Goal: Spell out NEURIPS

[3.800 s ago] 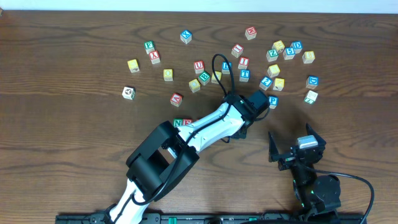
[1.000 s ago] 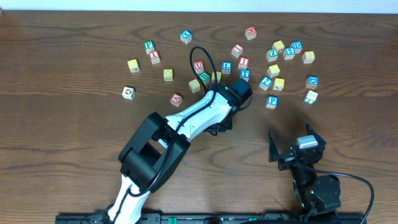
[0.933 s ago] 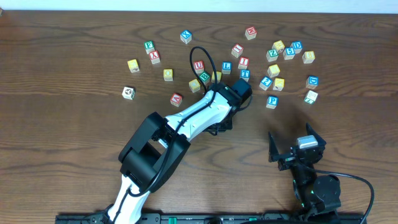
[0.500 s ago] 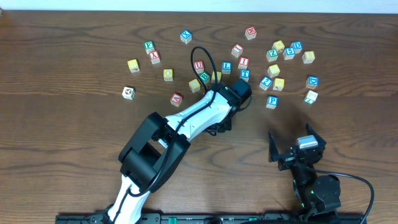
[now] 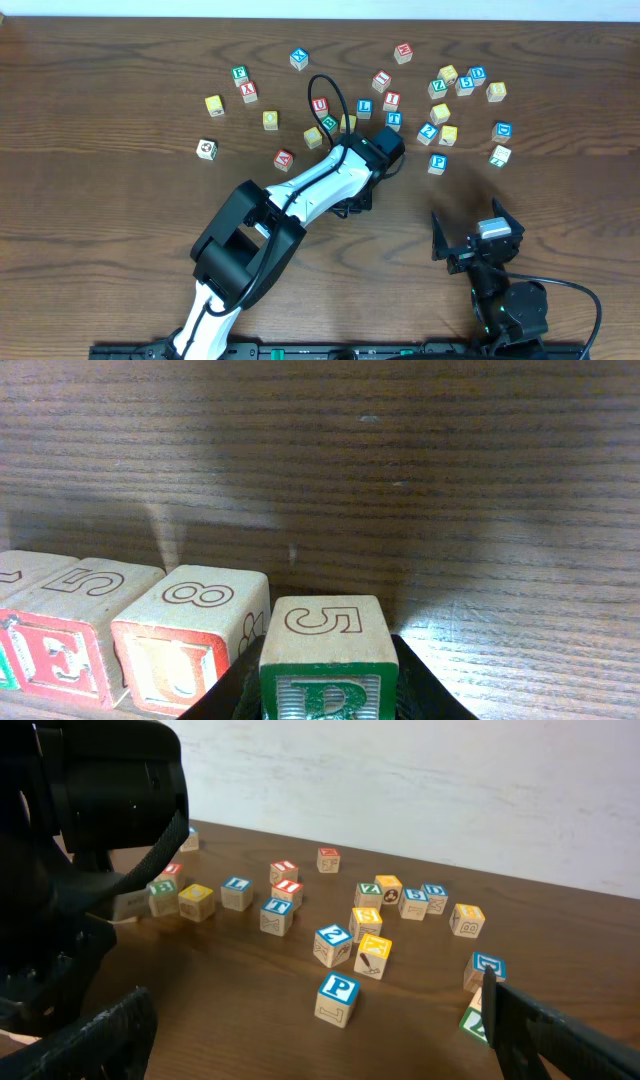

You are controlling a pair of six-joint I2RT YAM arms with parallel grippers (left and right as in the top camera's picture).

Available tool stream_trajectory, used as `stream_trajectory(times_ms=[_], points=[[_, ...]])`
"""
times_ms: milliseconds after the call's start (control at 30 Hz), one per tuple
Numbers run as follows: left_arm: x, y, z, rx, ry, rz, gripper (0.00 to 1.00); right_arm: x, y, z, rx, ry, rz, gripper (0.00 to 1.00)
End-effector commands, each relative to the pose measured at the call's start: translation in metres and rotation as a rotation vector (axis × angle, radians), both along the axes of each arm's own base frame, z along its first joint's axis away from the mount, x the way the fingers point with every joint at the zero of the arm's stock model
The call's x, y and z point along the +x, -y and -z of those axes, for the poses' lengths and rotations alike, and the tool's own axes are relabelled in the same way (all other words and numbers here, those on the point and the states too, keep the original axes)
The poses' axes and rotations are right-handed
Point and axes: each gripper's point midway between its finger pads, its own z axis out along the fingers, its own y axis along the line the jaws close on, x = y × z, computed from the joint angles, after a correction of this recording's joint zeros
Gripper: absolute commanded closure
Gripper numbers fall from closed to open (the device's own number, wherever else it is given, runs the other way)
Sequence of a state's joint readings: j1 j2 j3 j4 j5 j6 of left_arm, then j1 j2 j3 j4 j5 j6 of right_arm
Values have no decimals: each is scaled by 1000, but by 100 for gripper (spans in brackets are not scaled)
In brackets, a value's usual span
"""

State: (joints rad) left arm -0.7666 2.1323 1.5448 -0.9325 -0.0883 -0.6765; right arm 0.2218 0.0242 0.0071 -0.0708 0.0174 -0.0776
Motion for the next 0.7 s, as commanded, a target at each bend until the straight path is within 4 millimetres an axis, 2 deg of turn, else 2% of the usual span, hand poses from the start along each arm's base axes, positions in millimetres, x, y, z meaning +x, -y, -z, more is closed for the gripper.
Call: stream_trajectory(times_ms=[0, 667], points=[[1, -6, 1, 25, 4, 6, 92, 0, 1, 1, 2, -2, 1, 1], [1, -8, 0, 35, 5, 11, 92, 0, 1, 1, 2, -2, 1, 1]])
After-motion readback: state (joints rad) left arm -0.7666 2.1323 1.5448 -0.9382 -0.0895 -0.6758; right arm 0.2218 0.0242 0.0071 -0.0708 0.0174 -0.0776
